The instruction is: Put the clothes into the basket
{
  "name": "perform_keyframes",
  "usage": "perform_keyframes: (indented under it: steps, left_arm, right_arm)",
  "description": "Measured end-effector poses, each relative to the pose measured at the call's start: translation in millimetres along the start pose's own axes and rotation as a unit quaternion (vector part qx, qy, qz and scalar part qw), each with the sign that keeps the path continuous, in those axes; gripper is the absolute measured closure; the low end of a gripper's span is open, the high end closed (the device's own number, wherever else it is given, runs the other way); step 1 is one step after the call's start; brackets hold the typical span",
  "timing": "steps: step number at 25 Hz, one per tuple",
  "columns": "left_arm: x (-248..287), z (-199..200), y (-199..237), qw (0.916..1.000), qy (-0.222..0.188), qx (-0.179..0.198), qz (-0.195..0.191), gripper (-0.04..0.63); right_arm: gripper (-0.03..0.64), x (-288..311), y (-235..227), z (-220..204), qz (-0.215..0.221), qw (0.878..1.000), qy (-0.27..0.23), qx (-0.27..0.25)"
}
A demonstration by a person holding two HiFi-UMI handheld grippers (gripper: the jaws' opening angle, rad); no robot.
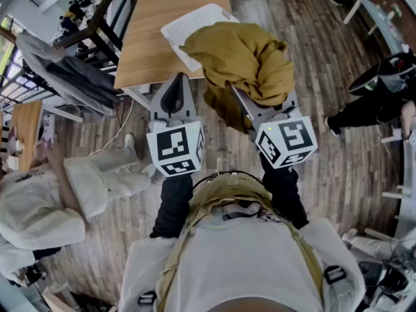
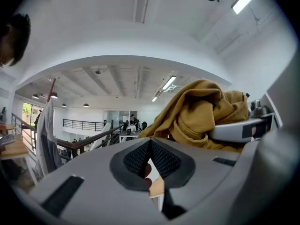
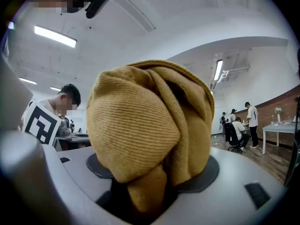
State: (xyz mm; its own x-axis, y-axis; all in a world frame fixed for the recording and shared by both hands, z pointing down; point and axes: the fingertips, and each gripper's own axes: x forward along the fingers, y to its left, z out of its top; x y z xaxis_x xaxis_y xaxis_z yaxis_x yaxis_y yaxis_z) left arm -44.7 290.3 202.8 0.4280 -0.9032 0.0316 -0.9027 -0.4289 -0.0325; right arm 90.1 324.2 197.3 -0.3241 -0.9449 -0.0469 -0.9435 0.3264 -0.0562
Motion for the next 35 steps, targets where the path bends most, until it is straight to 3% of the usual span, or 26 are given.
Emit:
perform_keyframes:
  steps: [22,35]
  left_arm:
    - [9.4,-20.9,-18.1,0.9990,0.029,-0.005,0.034,0.595]
    - [2.2,-62.1,-44.0,0.9956,0.056,-0.010,0.074,0.595]
  right_arm:
    - [0.272,-7.0,-30.4,-10.2,0.029,0.999,0.016,0.006]
    - [0.272,-24.6,-60.6,-49.6,0.046,0.998,0.037,0.031]
